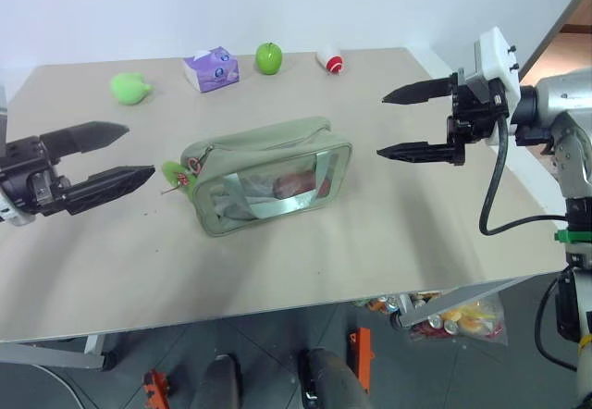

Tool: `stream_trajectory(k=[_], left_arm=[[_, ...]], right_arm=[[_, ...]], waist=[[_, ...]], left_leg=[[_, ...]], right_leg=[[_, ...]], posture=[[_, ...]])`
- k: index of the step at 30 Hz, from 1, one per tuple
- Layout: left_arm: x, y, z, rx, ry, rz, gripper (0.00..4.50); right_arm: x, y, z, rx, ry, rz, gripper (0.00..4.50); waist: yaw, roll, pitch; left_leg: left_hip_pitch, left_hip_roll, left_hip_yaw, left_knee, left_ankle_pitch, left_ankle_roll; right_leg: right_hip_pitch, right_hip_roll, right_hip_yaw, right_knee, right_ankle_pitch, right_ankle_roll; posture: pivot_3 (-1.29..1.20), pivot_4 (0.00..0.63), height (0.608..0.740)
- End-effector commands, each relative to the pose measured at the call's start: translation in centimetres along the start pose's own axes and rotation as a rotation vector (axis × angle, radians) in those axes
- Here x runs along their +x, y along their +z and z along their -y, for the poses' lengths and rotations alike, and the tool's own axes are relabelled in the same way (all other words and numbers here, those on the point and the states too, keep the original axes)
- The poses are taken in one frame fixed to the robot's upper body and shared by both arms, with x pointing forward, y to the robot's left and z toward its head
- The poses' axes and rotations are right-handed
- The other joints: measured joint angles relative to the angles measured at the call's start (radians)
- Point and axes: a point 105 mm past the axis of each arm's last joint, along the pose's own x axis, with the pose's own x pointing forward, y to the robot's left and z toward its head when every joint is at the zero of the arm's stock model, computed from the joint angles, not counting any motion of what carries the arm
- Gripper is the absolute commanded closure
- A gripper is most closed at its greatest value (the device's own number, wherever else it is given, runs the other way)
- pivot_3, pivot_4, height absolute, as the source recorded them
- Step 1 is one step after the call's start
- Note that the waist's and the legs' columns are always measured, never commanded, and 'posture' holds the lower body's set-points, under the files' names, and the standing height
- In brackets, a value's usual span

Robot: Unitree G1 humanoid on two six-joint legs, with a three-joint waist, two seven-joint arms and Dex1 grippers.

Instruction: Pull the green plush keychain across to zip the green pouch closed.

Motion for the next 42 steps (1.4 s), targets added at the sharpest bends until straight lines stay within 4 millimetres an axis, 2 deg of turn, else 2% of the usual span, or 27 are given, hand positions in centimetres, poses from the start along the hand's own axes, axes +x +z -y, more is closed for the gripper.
stream_trajectory(k=[1,6,12,17,23,31,32,34,42], left_arm=[[1.6,1.3,1.9,0.049,-0.119,0.017,0.00],[3.0,0.5,2.3,0.028,-0.174,0.023,0.00],[3.4,-0.3,2.1,-0.002,-0.167,0.045,0.00],[3.2,-0.1,1.9,-0.005,-0.141,0.084,0.00],[2.7,0.0,1.7,0.008,-0.093,0.112,0.00],[2.4,0.2,1.9,0.013,-0.063,0.133,0.00],[2.3,0.2,2.0,0.013,-0.060,0.132,0.00],[2.4,0.2,2.0,0.014,-0.057,0.133,0.00],[2.4,0.4,2.2,0.020,-0.048,0.144,0.00]], right_arm=[[1.6,3.3,-0.7,-0.135,0.148,0.046,0.03],[5.8,2.5,-1.8,-0.185,0.299,0.014,0.03],[9.8,3.0,-1.1,-0.225,0.337,0.021,0.03],[10.7,3.8,-1.0,-0.250,0.377,0.037,0.03],[11.3,3.4,-1.3,-0.256,0.415,0.017,0.03],[13.0,1.3,-0.7,-0.242,0.383,-0.055,0.03],[13.1,1.1,-0.7,-0.241,0.384,-0.061,0.57],[13.3,0.9,-0.7,-0.236,0.386,-0.067,1.15],[13.5,0.4,-0.5,-0.240,0.392,-0.091,4.03]], waist=[[-0.002,0.000,0.000],[-0.002,0.000,0.000],[-0.001,0.000,0.000],[0.002,0.000,0.000],[0.002,0.000,0.000],[0.001,0.000,0.000],[0.000,0.000,0.000],[0.001,0.000,0.000],[0.001,0.000,0.000]], left_leg=[[0.000,0.000,0.000,0.000,0.000,0.000],[0.002,0.002,-0.002,0.000,0.000,0.000],[0.001,0.002,-0.002,0.003,0.000,0.000],[0.001,0.002,-0.002,0.003,0.000,0.000],[0.001,0.002,-0.002,0.003,0.000,0.000],[0.002,0.002,-0.002,0.003,0.000,0.000],[0.002,0.002,-0.002,0.003,0.000,0.000],[0.002,0.002,-0.002,0.003,0.000,0.000],[0.002,0.002,-0.003,0.003,0.000,0.000]], right_leg=[[0.000,0.001,0.001,0.001,0.000,0.001],[0.000,0.004,0.001,0.004,0.002,0.003],[0.000,0.005,0.001,0.006,0.003,0.002],[0.000,0.005,0.001,0.006,0.003,0.003],[0.000,0.004,0.001,0.006,0.003,0.003],[0.000,0.005,0.001,0.007,0.004,0.002],[0.000,0.005,0.001,0.007,0.004,0.002],[0.000,0.005,0.001,0.007,0.004,0.002],[0.000,0.005,0.001,0.007,0.004,0.002]], posture=[[0.00,0.150,0.740],[0.00,0.150,0.740],[0.00,0.150,0.740],[0.00,0.150,0.740],[0.00,0.150,0.740],[0.00,0.150,0.740],[0.00,0.150,0.740],[0.00,0.150,0.740],[0.00,0.150,0.740]])
